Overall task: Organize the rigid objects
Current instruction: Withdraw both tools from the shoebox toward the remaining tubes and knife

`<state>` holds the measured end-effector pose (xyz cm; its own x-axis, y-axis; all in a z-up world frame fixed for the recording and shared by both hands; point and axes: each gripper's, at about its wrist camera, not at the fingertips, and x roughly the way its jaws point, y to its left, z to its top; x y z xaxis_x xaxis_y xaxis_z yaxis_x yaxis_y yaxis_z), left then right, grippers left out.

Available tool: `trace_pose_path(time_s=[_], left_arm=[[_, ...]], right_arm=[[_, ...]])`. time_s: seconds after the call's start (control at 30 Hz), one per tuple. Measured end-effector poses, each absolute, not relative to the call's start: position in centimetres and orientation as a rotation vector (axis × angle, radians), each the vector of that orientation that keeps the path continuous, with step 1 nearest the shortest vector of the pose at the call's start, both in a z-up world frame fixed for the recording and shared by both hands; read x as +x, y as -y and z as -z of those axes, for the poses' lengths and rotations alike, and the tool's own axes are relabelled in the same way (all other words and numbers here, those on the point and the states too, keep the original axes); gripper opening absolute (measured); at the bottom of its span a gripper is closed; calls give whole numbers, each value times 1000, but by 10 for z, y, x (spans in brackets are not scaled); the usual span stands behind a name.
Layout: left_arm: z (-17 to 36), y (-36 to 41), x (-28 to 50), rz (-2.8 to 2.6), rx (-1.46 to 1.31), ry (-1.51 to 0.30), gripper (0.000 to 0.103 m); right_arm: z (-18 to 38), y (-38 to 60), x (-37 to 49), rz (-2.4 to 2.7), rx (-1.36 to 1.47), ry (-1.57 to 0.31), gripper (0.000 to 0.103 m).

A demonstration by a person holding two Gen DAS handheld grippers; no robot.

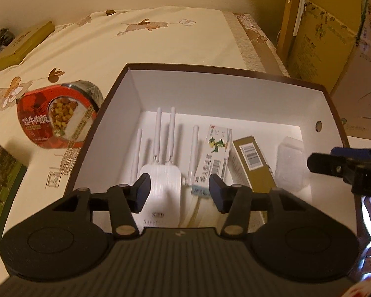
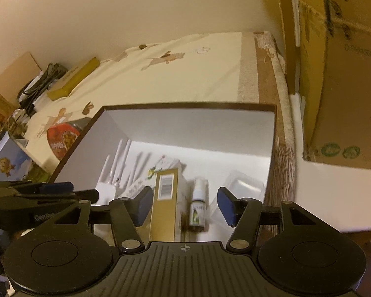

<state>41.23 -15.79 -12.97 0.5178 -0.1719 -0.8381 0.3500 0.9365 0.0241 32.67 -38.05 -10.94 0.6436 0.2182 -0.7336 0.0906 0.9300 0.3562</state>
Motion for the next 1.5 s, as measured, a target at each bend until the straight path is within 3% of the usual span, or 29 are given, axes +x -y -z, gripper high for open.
trace_pose_path(time_s=[0.8,1.5], left_arm=[[85,69,297,199,18,-942,49],[126,25,219,88,54,-1059,49]], right_arm=[[81,342,237,-130,377,-874,57],[120,291,195,-234,316,-1022,57]])
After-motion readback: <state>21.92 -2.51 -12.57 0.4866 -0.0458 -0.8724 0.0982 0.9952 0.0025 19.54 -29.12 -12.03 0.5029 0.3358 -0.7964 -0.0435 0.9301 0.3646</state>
